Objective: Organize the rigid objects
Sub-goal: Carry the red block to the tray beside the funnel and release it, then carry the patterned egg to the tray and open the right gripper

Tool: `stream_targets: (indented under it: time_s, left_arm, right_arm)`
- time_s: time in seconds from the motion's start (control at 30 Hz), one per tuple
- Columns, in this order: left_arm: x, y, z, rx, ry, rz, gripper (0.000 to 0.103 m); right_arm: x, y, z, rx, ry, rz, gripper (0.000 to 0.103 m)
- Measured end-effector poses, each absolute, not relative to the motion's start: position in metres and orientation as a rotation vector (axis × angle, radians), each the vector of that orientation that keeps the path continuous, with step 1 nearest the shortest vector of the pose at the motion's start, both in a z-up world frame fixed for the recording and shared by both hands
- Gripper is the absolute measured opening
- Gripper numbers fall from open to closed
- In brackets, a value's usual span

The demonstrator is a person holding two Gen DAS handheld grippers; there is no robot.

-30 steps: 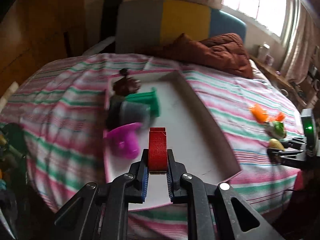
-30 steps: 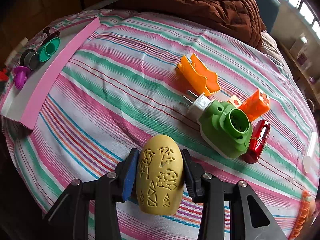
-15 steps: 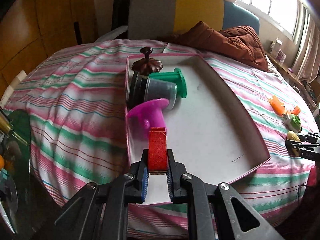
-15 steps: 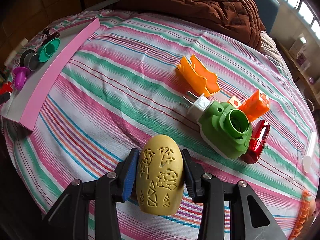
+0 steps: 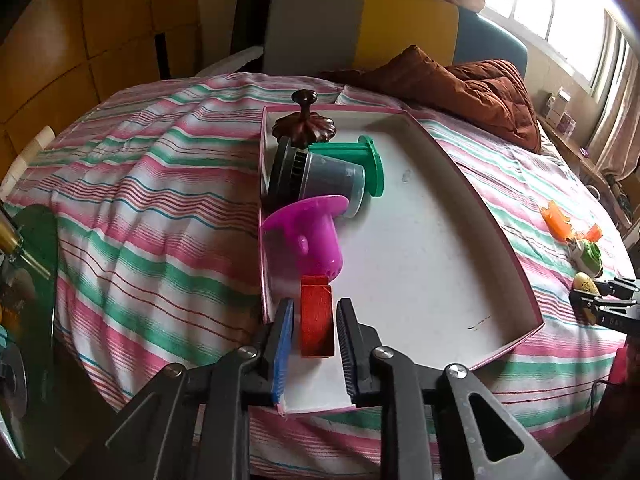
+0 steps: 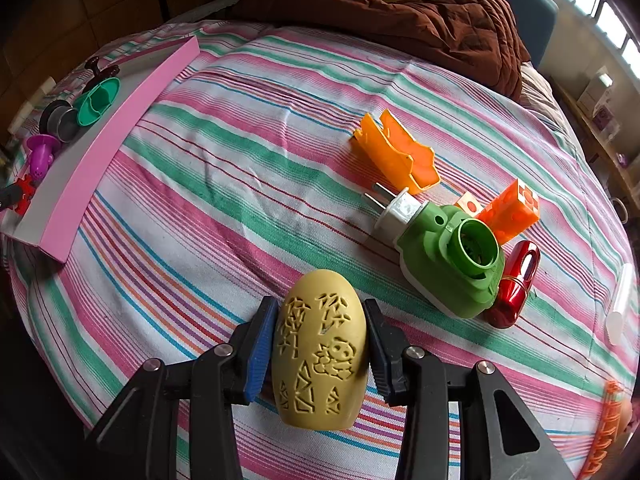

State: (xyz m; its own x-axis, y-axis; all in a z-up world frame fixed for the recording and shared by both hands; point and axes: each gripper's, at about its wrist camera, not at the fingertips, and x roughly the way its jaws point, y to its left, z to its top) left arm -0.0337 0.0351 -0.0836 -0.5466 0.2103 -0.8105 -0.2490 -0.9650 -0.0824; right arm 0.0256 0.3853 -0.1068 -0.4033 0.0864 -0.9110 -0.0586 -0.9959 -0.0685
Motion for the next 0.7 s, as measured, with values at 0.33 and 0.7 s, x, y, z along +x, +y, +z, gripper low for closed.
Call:
stream_targets:
  time_s: [0.33, 0.7]
  left_arm:
    - [-0.027, 0.033, -0.061, -1.271, 0.087, 2.609, 0.022]
    - [-0.023, 0.026, -0.040, -1.218, 0.076, 2.665, 0.024]
  right_arm:
    - [0.025, 0.384, -0.106, -1.661, -0.054, 2.559, 0.043]
    - [0.026, 0.385, -0.106, -1.653, -0.036, 2.547, 0.043]
